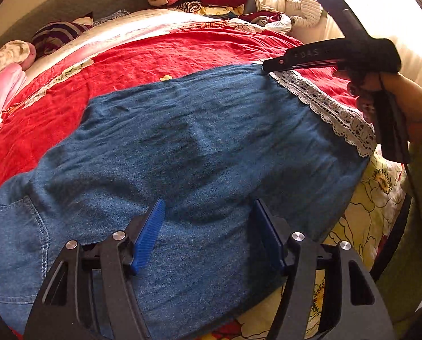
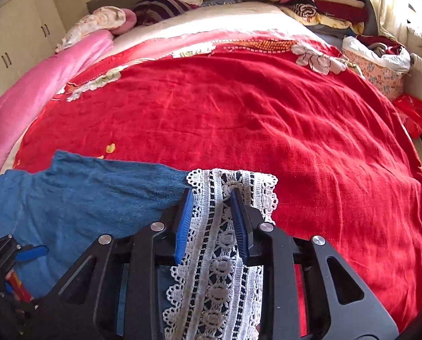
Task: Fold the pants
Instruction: 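Grasp the lace hem edge with the right tool and straighten it, then grasp the lace hem with the right tool while the left tool grasps the hem beside it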
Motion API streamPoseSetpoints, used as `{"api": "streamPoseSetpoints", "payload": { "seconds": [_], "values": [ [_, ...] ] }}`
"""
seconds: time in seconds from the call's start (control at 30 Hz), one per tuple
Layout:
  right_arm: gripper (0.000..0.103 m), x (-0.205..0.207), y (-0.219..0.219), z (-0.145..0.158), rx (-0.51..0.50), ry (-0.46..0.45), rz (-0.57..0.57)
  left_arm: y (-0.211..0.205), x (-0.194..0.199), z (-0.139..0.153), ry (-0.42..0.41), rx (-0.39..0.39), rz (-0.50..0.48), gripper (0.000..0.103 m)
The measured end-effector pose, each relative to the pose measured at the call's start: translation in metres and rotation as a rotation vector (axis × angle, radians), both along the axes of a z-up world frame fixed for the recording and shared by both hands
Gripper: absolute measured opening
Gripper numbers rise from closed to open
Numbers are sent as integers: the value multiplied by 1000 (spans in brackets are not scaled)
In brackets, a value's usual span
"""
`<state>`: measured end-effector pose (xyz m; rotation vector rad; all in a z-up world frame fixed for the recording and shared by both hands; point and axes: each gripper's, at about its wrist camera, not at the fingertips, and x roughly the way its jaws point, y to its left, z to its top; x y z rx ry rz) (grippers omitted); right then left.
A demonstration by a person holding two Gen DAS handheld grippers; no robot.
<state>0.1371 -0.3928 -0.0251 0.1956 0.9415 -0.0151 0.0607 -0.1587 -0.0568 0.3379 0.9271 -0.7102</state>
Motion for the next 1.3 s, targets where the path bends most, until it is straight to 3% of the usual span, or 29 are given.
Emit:
{"api": "streamPoseSetpoints", "payload": {
  "seconds": [0.17,0.23,0.3,0.37,0.5,0.7,0.77,0.8,0.83,0.87,1.3],
  "values": [
    [21,3,0,-4,12,11,-4,-1,0,-2,-1,4,-2,63],
    [27,-4,-2,6,54,-21,-4,0,-1,1,2,-1,-4,63],
    [49,-17,-7,22,124,-73,-17,2,-2,10,-2,-19,-12,65],
    [57,-35,-8,39,150,-131,-30,5,-2,23,-24,-39,-13,64],
    [71,-71,-11,62,170,-205,-49,7,3,56,-74,-77,-14,65],
    [83,-122,-8,73,172,-255,-89,-6,17,84,-119,-85,-32,65],
    [86,-137,-4,75,161,-267,-101,-14,21,89,-125,-83,-47,65],
    [87,-142,-4,74,162,-270,-100,-19,23,91,-126,-85,-54,69],
    [88,-147,-3,74,163,-272,-101,-25,26,94,-128,-88,-58,81],
    [89,-152,-1,72,161,-268,-109,-28,27,95,-130,-91,-63,83],
    [91,-159,9,30,158,-139,-130,-110,64,84,-101,-42,-159,84]
  ]
}}
